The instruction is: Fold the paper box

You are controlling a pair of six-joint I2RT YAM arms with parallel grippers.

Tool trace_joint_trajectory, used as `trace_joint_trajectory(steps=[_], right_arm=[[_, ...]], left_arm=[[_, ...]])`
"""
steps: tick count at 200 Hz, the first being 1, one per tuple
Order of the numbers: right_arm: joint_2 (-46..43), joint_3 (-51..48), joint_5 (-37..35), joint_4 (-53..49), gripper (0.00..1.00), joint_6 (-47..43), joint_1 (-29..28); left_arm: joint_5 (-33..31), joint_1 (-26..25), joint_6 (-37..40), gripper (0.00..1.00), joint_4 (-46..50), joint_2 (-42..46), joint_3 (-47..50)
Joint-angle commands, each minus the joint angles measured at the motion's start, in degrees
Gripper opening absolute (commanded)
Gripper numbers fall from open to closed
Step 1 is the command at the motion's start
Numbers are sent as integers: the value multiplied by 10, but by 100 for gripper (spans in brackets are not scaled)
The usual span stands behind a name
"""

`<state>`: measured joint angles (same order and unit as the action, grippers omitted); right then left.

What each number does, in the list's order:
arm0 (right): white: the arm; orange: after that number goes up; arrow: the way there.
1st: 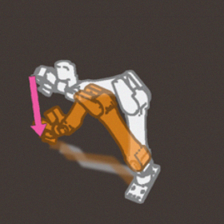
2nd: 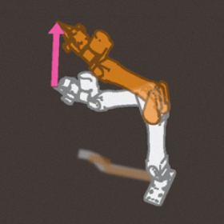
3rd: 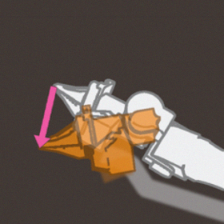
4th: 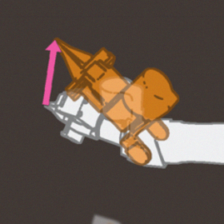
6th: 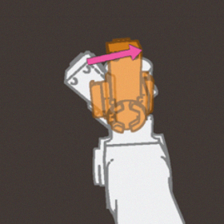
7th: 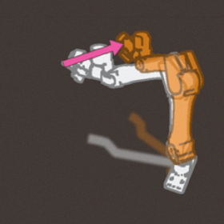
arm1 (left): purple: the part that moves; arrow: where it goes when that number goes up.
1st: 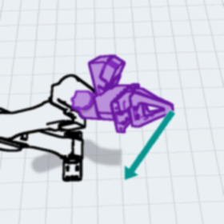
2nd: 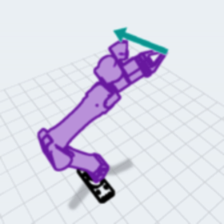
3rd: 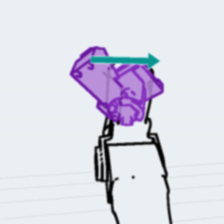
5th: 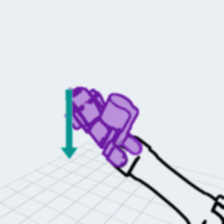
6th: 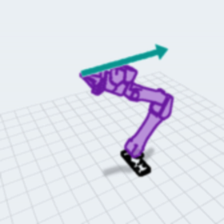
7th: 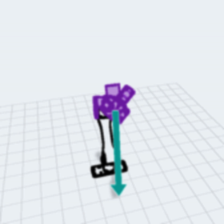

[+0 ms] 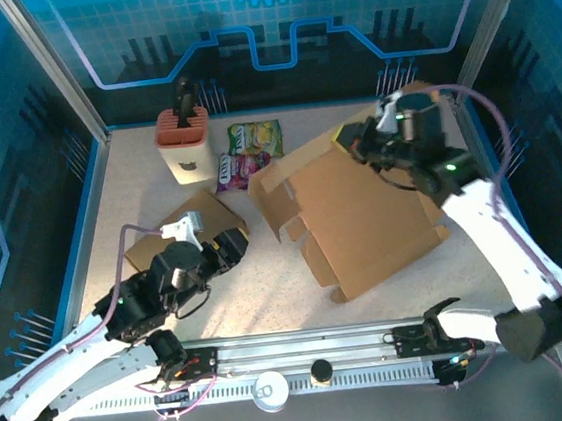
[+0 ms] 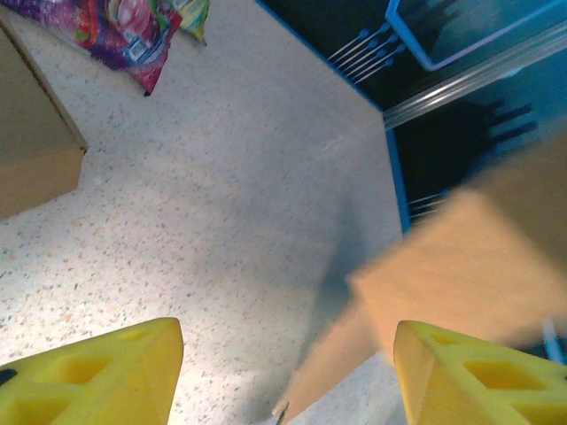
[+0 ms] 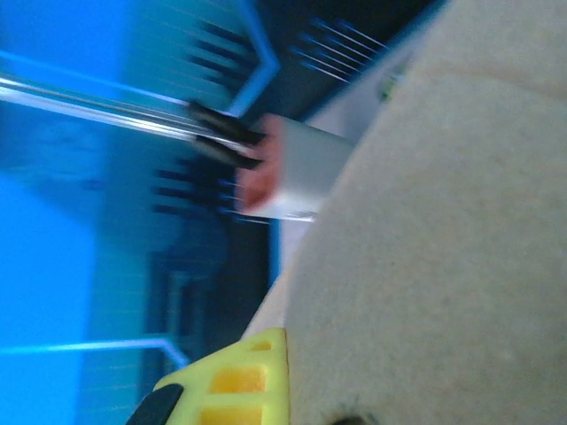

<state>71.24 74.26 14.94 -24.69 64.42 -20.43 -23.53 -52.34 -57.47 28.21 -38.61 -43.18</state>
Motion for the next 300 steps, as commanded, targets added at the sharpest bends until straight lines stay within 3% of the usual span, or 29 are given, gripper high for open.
trace_joint_trajectory(steps=[1, 44, 71, 95, 126, 157, 195, 218, 257, 300], right_arm=[[9, -62, 26, 86, 0, -13, 8], [59, -145, 60, 183, 0, -2, 13], [68, -160, 64, 193, 0, 1, 17], [64, -170, 79, 204, 0, 15, 26], [8, -189, 88, 199, 0, 48, 51], [-53, -176, 100, 146, 0, 82, 82], [-83, -178, 149, 145, 0, 156, 119], [-98, -181, 159, 151, 0, 189, 133], [-118, -189, 184, 157, 0, 225, 162], [-126, -194, 215, 162, 0, 242, 190]], left_arm=[[23, 7, 52, 69, 34, -27, -19], [74, 50, 72, 69, -2, -75, 29], [97, 51, 68, 59, -31, -105, 61], [98, 55, 22, 57, -49, -102, 105], [165, 105, -16, 49, -158, -87, 187], [249, 173, -49, 45, -326, -130, 258], [256, 174, -50, 50, -452, -218, 240], [256, 176, -77, 60, -571, -283, 244], [268, 181, -132, 63, -769, -410, 246], [258, 208, -158, 64, -841, -434, 253]])
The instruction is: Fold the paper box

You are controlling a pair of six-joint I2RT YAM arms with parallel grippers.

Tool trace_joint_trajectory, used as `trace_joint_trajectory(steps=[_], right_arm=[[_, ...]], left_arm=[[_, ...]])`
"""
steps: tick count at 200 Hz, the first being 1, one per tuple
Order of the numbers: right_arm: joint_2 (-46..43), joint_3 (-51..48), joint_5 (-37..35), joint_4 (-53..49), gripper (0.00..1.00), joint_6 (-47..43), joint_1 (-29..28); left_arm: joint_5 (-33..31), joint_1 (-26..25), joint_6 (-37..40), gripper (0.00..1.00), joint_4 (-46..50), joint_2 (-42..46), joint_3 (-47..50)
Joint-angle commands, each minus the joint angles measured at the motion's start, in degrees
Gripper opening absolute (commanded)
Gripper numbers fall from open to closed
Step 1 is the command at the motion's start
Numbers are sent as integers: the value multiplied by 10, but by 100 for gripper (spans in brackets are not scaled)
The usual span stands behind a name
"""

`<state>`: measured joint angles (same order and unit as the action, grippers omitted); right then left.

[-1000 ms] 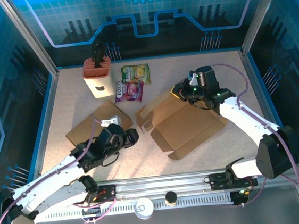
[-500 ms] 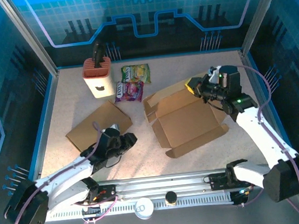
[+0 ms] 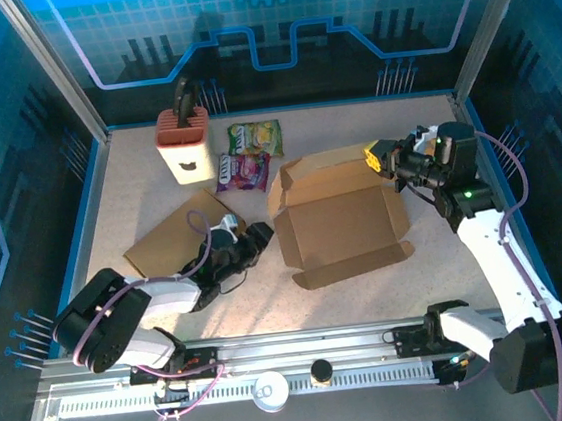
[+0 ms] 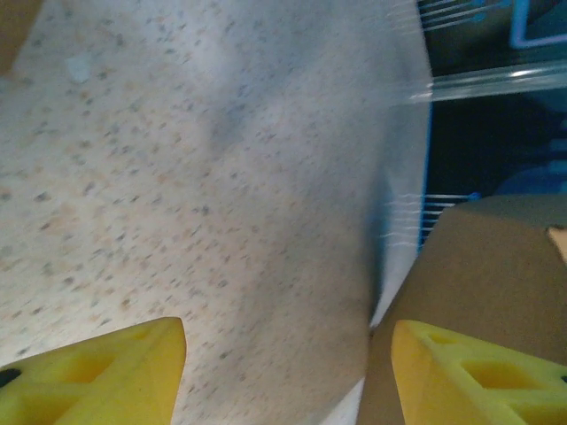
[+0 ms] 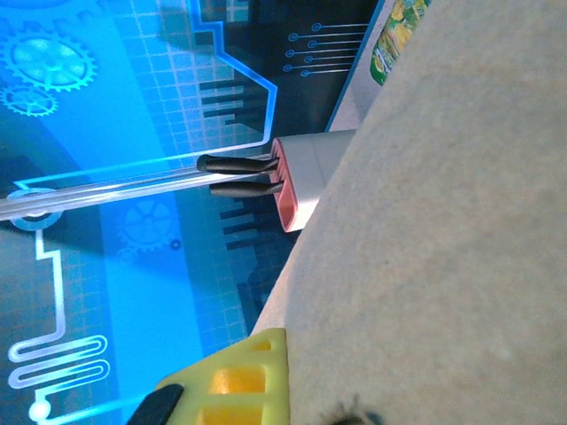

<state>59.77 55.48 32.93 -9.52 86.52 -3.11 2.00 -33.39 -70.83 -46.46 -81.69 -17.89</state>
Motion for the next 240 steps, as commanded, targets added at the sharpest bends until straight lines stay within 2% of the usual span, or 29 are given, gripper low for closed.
trace_joint_trajectory(steps=[1, 42, 76, 124, 186, 240], right_arm=[[-12, -6, 36, 11, 0, 21, 17], [-15, -16, 41, 24, 0, 33, 22], [-14, -25, 44, 41, 0, 44, 22], [-17, -34, 51, 45, 0, 48, 29], [-12, -38, 51, 53, 0, 50, 30], [-9, -40, 50, 56, 0, 50, 30]], left_arm=[[3, 19, -24, 64, -94, -3, 0], [20, 26, -26, 65, -118, -30, -20], [35, 27, -44, 65, -223, -87, -12], [22, 42, -67, 66, -338, -141, 16], [48, 47, -71, 65, -339, -154, -8], [42, 35, -48, 64, -338, -133, -8]])
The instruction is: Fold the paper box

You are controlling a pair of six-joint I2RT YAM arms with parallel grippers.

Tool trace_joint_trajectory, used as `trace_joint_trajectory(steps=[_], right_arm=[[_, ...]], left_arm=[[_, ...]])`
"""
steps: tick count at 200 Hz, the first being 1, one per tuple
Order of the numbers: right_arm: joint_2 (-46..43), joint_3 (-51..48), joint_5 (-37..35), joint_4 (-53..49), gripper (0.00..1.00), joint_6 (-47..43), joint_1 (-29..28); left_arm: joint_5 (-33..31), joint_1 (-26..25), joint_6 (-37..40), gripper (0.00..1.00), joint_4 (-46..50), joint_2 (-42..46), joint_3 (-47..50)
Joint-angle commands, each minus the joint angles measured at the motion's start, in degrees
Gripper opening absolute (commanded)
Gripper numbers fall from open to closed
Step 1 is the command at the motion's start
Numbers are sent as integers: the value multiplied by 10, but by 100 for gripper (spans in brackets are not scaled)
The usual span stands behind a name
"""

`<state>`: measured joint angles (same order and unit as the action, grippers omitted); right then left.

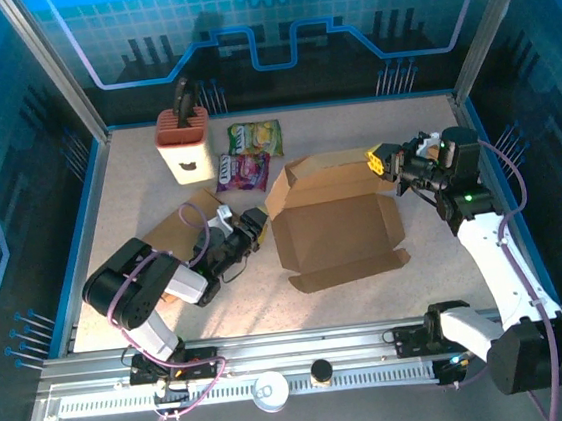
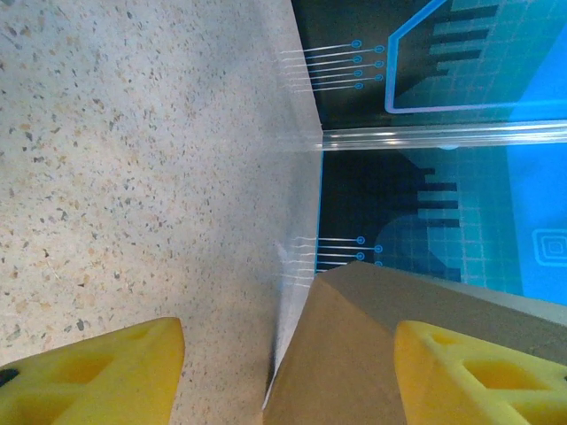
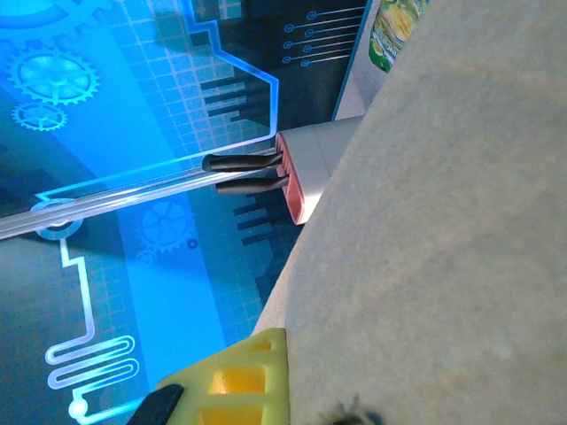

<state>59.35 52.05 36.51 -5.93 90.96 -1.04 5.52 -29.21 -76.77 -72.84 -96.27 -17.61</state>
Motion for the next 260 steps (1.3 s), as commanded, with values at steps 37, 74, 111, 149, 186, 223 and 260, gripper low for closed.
trace_joint_trajectory(steps=[37, 74, 111, 149, 186, 223, 260], right_arm=[[-3, -13, 9, 26, 0, 3, 5], [7, -37, 0, 47, 0, 10, -2], [17, -29, -1, 49, 0, 12, -2], [24, -36, -8, 67, 0, 21, -15], [36, -38, -16, 90, 0, 28, -19], [66, -30, -26, 119, 0, 1, -28], [93, -20, -47, 115, 0, -92, -30]], left_arm=[[7, -8, 21, 64, -61, 28, -18], [17, -13, 22, 63, -53, 23, -35], [7, -18, 32, 62, -44, 31, -27], [20, -28, 47, 62, 2, 29, -54], [18, -37, 44, 60, -31, 0, -45], [9, -36, 39, 58, -37, -17, -19], [-33, -32, 56, 61, 179, 73, 9]])
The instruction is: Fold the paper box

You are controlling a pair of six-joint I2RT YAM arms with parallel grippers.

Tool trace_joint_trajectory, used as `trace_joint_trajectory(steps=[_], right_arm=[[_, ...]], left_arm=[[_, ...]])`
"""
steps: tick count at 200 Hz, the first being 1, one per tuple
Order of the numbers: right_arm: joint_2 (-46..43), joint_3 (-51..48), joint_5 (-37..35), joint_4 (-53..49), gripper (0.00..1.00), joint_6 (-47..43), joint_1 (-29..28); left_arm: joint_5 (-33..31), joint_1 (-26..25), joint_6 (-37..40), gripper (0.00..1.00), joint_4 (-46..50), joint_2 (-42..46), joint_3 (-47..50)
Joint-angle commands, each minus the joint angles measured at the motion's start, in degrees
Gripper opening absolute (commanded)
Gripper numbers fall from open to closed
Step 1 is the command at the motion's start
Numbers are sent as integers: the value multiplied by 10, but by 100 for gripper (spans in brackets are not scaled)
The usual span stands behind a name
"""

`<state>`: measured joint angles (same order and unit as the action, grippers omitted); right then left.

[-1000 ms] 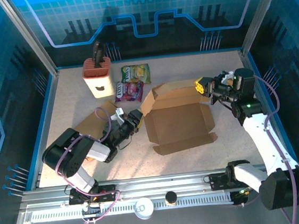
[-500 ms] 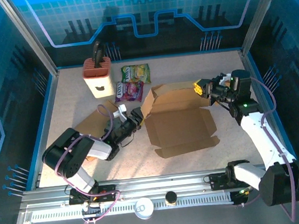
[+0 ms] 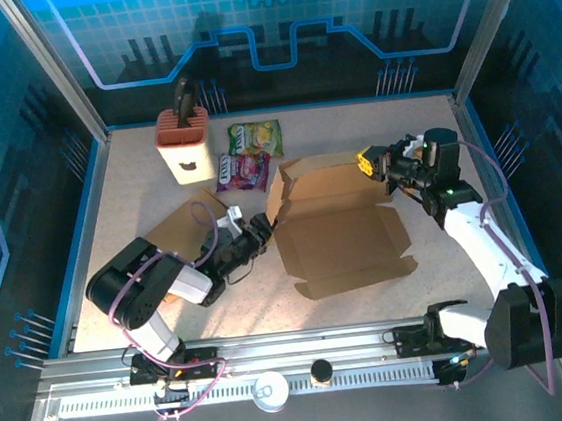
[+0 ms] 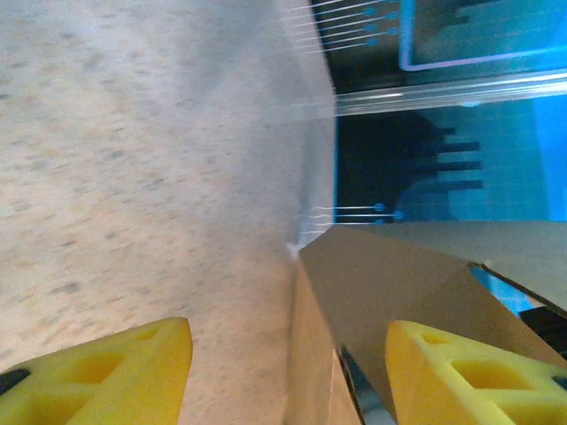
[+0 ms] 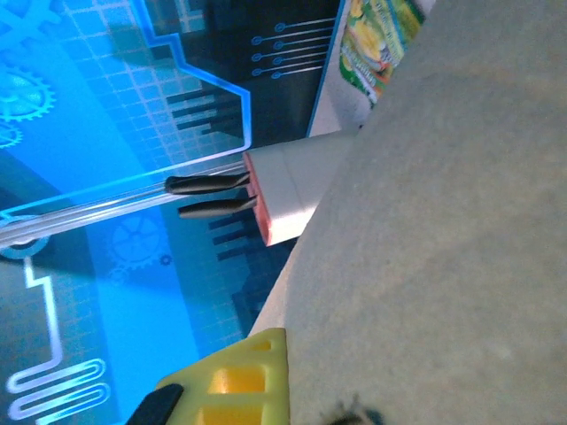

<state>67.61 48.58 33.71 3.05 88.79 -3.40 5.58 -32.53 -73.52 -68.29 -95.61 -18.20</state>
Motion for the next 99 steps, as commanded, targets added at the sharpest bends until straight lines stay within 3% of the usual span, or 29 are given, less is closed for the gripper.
trace_joint_trajectory(steps=[1, 60, 99], right_arm=[[11, 15, -19, 25, 0, -72, -6], [49, -1, -34, 36, 0, -135, -20], [80, -17, -36, 54, 0, -176, -53]], left_arm=[[-34, 1, 24, 61, 142, 71, 15], [-135, -10, 94, 62, 618, 312, -54], [-150, -3, 183, 56, 735, 379, -109]])
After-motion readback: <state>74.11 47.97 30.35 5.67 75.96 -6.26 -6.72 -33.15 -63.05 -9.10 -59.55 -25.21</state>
